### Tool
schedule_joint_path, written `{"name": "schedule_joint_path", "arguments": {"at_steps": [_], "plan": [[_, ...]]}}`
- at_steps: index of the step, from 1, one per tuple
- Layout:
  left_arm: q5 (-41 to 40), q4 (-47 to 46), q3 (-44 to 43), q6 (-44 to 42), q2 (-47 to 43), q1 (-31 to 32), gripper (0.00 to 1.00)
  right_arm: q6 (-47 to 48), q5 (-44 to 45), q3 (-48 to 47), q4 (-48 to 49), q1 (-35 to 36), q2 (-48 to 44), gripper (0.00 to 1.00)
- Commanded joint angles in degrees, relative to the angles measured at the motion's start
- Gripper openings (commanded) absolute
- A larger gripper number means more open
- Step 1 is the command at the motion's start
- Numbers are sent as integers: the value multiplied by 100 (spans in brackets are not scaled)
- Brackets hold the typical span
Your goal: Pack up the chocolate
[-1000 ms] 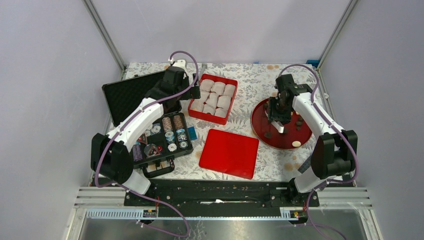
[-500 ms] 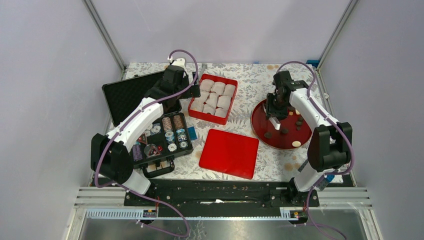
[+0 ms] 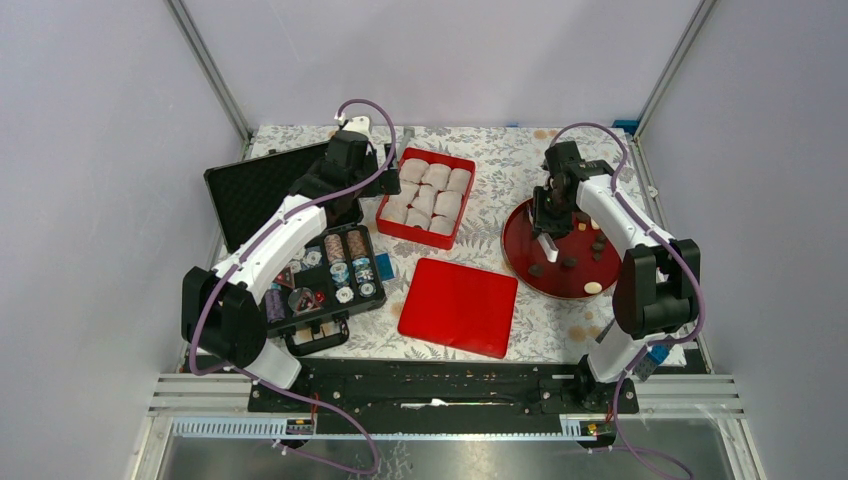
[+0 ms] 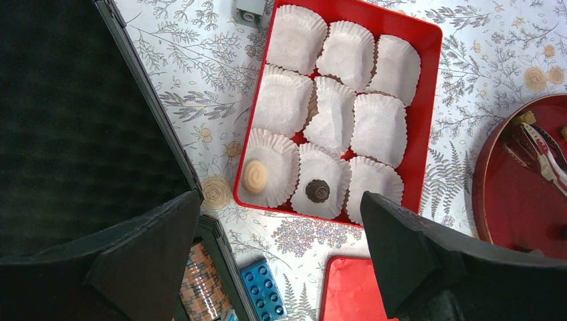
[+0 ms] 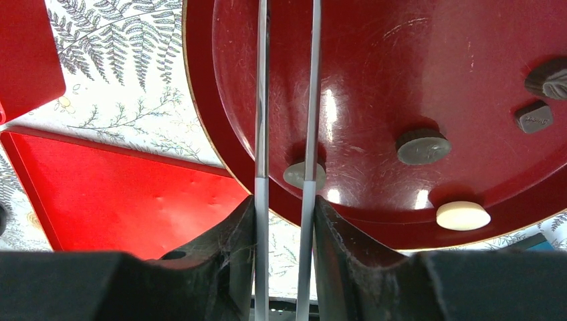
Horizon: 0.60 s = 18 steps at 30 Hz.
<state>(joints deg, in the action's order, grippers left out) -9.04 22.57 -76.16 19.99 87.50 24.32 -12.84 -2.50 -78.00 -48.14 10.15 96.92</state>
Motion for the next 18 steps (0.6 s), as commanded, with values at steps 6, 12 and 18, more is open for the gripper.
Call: {"name": "schedule_joint_path", "arguments": {"at_steps": [6,12,18], "plan": [[-207,-77,-217,68,-74,-33,99,85,12,-389,-652,-20,-429,26],[-241,-36,-221,217,-50,-32,99,46,29,-742,-1273,-18,-890,25],[-301,5,-253,236,-14,-34,99,-126,-275,-1606,-1783,196,-1013,24]]}}
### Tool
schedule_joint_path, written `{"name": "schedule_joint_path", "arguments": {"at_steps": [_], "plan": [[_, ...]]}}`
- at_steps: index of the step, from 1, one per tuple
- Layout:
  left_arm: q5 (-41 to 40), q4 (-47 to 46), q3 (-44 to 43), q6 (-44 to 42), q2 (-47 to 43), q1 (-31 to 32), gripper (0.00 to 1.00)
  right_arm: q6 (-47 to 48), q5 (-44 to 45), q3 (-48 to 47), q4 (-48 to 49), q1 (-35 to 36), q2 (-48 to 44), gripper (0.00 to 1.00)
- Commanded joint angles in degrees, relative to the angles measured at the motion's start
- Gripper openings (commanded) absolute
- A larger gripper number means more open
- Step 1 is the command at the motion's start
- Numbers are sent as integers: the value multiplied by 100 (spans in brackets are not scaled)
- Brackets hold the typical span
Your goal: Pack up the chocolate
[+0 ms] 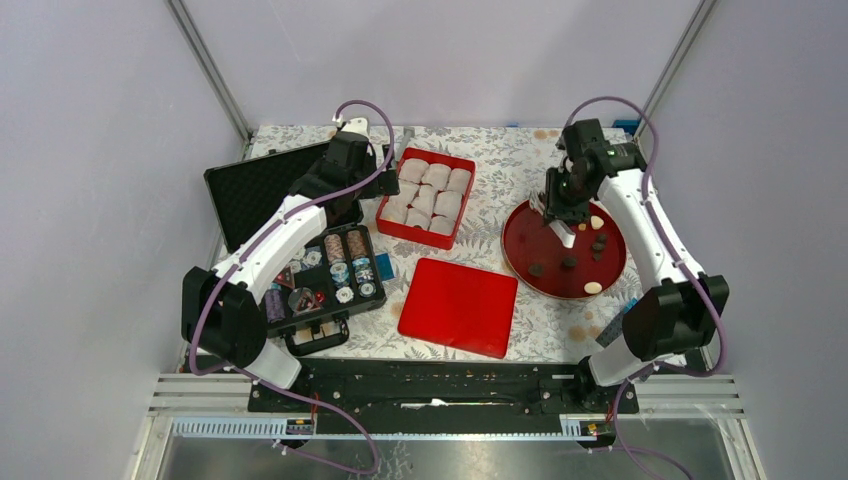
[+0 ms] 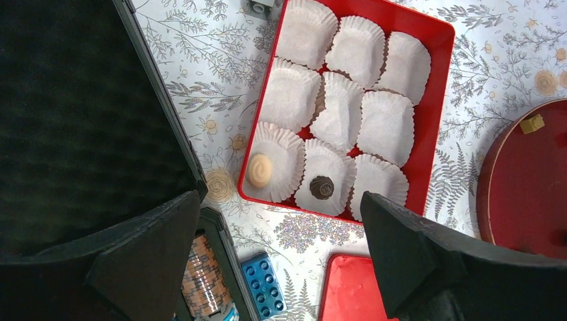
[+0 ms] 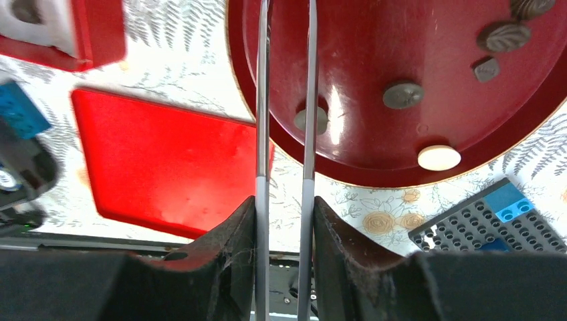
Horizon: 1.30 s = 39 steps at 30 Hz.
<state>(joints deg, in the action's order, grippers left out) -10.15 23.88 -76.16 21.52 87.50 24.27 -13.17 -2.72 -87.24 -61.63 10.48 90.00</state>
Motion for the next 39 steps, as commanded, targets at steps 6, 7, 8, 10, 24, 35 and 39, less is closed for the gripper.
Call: {"name": "schedule_joint_path", "arguments": {"at_steps": [6,7,8,10,24,35,39], "plan": [[-169,-77,-158,80,-82,-28,99,-197,-232,-1731,-738,1255,176,25],[-163,-69,-124,81,-111,-28,99,-259,-278,-1824,-686,1376,244,25],[-163,-70,-89,85,-137,-28,99,-317,-343,-1868,-602,1468,288,25],[-161,-55,-31,89,-204,-30,99,-426,-516,-1886,-383,1580,336,25],[-302,12,300,63,-708,-28,99,-650,-795,-1505,402,2257,778,25],[-381,82,417,105,-860,-28,99,-640,-728,-931,757,2375,925,26],[-364,82,417,107,-875,-28,99,-634,-611,-951,852,2370,1063,28]]}}
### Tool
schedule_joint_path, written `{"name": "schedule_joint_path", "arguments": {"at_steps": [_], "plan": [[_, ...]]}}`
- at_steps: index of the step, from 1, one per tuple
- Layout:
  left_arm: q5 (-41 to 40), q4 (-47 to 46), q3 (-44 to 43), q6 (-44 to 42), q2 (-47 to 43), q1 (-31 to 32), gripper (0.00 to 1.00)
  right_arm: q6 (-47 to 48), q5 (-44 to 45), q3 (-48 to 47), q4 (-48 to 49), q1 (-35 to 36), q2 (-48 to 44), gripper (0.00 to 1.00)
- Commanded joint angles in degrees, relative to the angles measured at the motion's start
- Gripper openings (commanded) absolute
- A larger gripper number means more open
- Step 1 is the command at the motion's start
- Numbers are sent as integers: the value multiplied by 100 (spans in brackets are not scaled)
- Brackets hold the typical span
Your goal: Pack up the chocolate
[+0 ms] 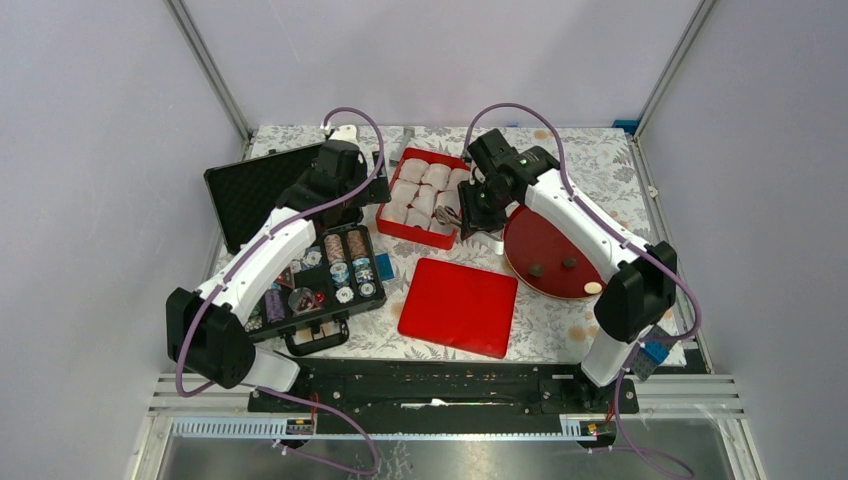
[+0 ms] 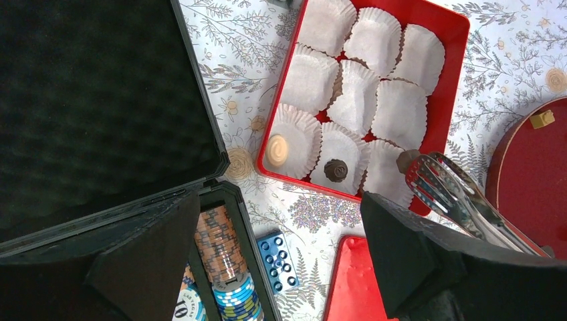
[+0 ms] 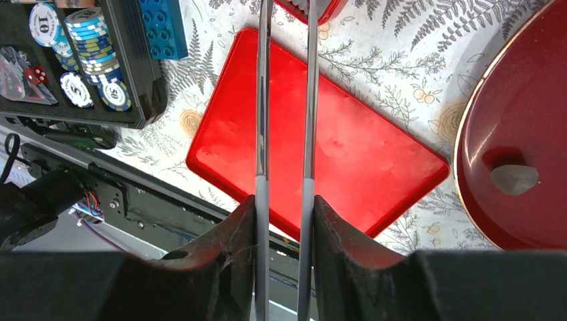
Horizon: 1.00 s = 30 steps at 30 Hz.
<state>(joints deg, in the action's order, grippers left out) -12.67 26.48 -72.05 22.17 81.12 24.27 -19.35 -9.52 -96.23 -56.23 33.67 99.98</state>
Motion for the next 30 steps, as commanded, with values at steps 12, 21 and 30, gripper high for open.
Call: {"name": "schedule_joint_path", "arguments": {"at_steps": [12,21,30], "plan": [[-166,-178,69,50,-300,-28,99,-48,165,196,328,50,-15,35],[-134,-174,50,58,-277,-30,99,-77,191,310,362,52,-126,43],[-113,-177,0,52,-250,-28,99,-92,316,325,410,52,-251,39]]}}
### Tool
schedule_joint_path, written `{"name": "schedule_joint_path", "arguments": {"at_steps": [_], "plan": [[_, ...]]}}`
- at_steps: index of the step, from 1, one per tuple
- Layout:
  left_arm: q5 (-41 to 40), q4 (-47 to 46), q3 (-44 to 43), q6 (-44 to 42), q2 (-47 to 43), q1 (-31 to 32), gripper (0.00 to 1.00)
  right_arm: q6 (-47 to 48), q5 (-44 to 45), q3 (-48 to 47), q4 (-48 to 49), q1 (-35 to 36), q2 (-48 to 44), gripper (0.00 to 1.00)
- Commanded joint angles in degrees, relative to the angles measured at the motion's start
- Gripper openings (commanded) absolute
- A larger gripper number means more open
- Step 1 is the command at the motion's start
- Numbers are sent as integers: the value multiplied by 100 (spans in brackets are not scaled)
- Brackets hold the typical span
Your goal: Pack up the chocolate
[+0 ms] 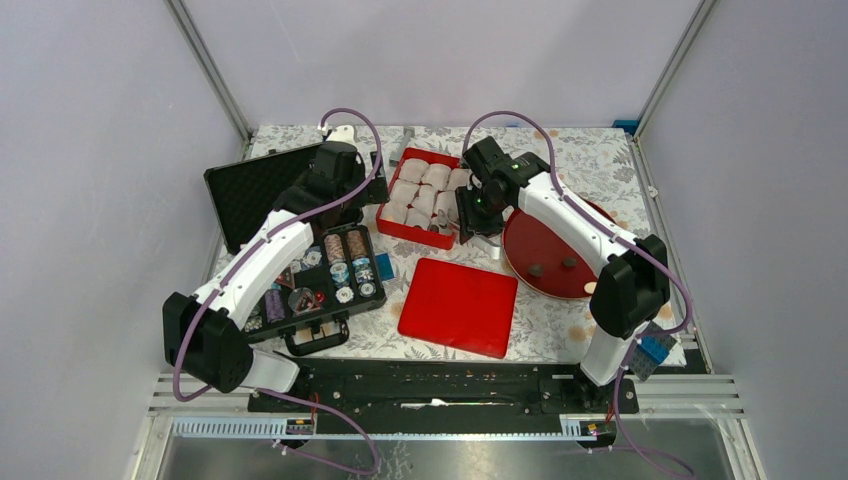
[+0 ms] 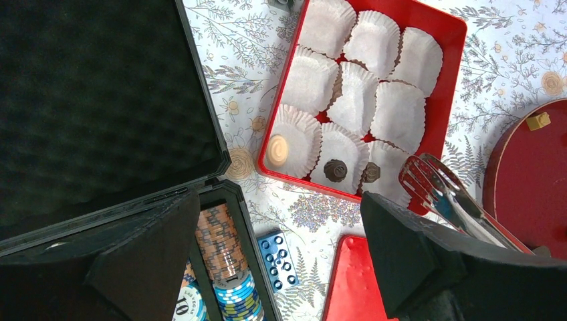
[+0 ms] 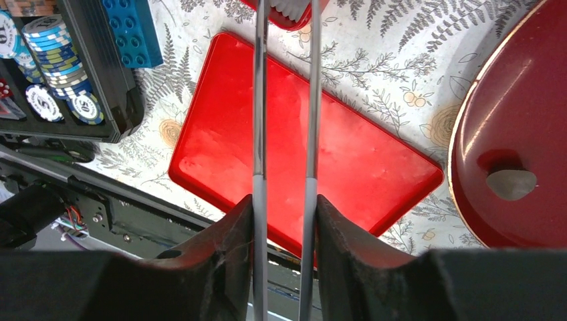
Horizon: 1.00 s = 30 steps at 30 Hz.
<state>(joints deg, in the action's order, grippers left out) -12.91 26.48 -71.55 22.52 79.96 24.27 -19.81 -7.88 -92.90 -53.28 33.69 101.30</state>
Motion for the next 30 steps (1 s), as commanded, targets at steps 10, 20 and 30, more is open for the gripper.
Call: {"name": "schedule_joint_path", "arguments": {"at_steps": [10,20,30], "plan": [[-43,-178,-81,32,-121,-28,99,-66,946,-384,56,-122,-842,25],[3,-176,-118,17,-73,-28,99,-63,1367,1325,259,-1829,-2201,33],[224,-178,-351,84,136,-31,99,421,880,2217,762,-2123,-2063,45]]}}
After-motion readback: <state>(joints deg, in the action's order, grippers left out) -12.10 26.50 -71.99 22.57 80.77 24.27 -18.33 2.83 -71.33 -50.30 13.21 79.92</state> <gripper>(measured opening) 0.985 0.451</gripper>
